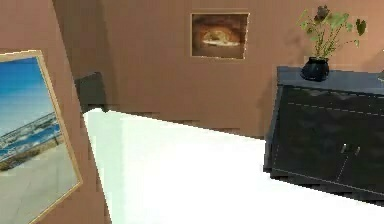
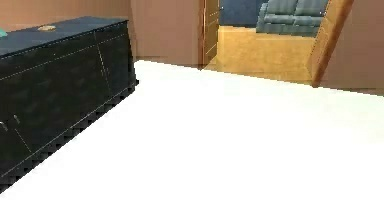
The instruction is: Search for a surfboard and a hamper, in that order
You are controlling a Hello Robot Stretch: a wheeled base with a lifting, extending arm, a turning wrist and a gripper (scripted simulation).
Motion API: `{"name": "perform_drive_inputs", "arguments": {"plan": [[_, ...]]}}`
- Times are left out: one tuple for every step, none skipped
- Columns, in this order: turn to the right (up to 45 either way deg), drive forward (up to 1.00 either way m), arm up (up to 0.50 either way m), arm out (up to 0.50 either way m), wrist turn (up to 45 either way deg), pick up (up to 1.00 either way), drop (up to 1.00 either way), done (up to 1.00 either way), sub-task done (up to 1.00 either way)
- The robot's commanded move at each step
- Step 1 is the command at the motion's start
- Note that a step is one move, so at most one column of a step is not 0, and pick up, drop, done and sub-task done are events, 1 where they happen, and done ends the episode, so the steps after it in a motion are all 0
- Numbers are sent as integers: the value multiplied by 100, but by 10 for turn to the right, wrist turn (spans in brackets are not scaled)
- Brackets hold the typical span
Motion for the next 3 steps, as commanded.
{"name": "perform_drive_inputs", "arguments": {"plan": [[0,55,0,0,0,0,0,0,0],[90,0,0,0,0,0,0,0,0],[0,50,0,0,0,0,0,0,0]]}}
